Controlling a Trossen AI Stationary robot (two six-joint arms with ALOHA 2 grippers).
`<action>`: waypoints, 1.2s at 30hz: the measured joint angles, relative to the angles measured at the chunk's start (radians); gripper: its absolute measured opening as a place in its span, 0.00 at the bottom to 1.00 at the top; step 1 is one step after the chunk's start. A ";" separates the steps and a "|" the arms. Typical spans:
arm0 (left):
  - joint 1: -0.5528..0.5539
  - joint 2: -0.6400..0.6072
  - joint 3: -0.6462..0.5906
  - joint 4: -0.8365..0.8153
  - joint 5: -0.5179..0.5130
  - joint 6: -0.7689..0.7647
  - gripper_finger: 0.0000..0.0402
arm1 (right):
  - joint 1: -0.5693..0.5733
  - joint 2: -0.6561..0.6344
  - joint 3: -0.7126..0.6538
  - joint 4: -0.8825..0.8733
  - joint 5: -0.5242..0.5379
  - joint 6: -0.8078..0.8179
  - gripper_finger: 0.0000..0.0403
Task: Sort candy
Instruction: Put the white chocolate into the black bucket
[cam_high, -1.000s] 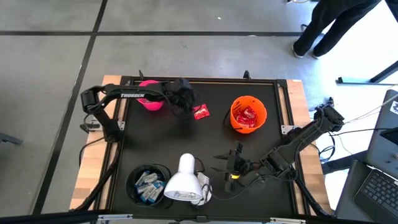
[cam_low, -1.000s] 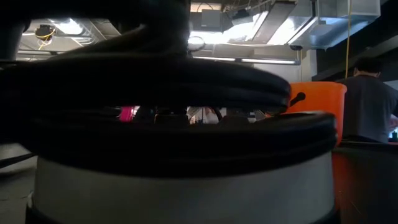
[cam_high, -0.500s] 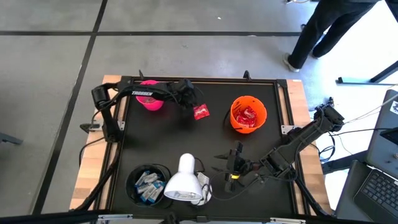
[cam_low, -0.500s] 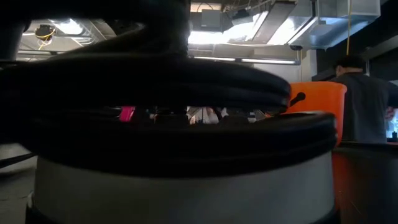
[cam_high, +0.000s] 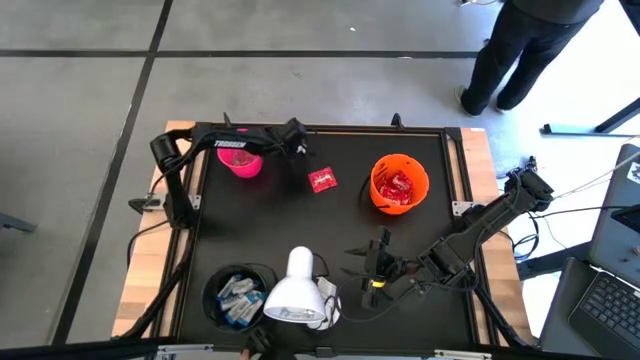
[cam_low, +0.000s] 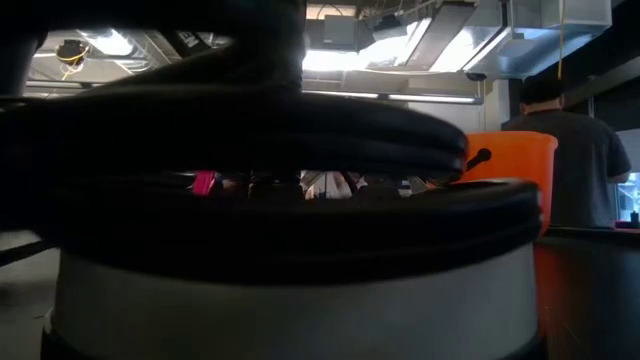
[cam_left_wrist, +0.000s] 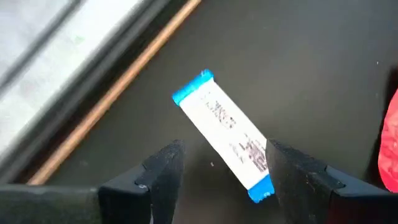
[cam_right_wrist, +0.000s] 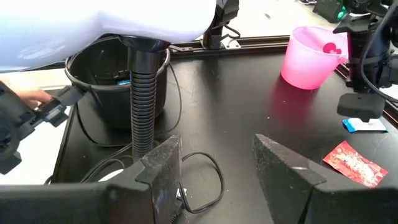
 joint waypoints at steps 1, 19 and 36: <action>0.009 0.001 0.000 -0.004 0.020 -0.012 0.53 | 0.000 0.000 0.000 0.000 0.001 0.000 0.48; 0.026 0.028 -0.001 0.025 0.095 -0.139 0.53 | 0.000 0.000 0.000 -0.006 0.008 -0.001 0.48; -0.001 0.107 0.004 0.002 0.128 -0.137 0.52 | 0.000 0.000 0.000 -0.025 0.007 -0.002 0.48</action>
